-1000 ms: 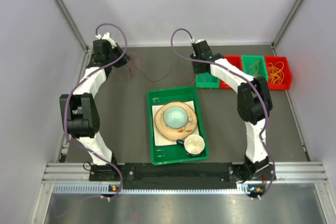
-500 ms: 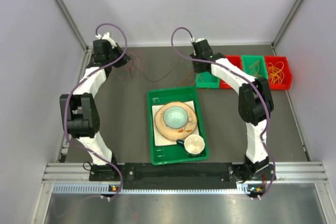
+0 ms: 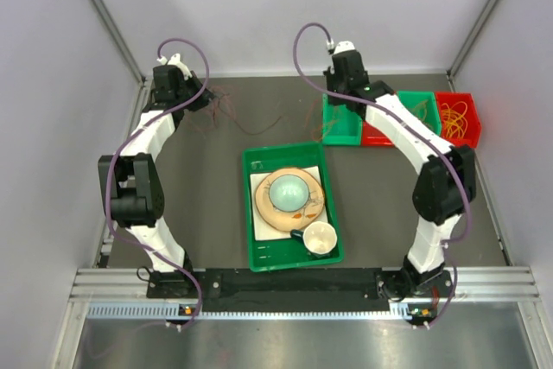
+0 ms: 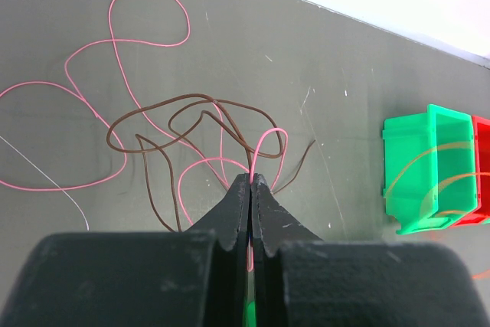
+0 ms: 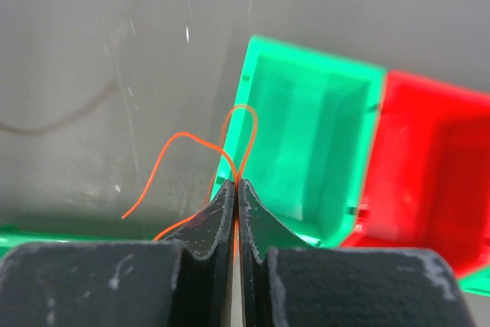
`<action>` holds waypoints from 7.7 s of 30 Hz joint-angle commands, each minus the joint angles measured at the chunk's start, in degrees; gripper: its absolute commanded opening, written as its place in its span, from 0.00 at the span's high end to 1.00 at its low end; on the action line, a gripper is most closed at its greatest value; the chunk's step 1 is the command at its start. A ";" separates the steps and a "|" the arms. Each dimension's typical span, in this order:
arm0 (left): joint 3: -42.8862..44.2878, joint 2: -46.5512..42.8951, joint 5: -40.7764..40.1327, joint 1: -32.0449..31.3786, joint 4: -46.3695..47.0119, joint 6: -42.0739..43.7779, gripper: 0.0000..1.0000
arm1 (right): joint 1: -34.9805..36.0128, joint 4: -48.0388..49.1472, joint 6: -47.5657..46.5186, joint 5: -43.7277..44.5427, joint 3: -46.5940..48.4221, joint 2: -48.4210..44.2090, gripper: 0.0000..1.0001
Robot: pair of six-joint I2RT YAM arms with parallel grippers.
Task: Untangle the cables
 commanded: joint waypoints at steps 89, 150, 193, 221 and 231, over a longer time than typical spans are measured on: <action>2.74 -0.02 -0.08 -0.38 -0.37 0.64 1.00 | -36.19 13.93 2.14 -8.00 -10.00 -3.83 0.55; 2.65 -0.81 -0.44 -0.38 -0.28 1.25 1.00 | -31.45 3.90 -2.26 -3.61 0.47 11.29 0.69; 14.25 -4.68 10.46 -1.60 1.12 -8.84 1.00 | -1.31 25.43 9.07 -31.82 -10.70 -4.29 0.04; 15.13 9.02 -22.84 -11.44 -20.40 14.17 0.09 | 0.72 19.73 12.60 -27.69 0.46 6.97 0.01; 18.73 19.13 -33.73 -16.28 -21.37 19.62 0.23 | 0.90 18.77 12.16 -28.57 0.02 7.50 0.01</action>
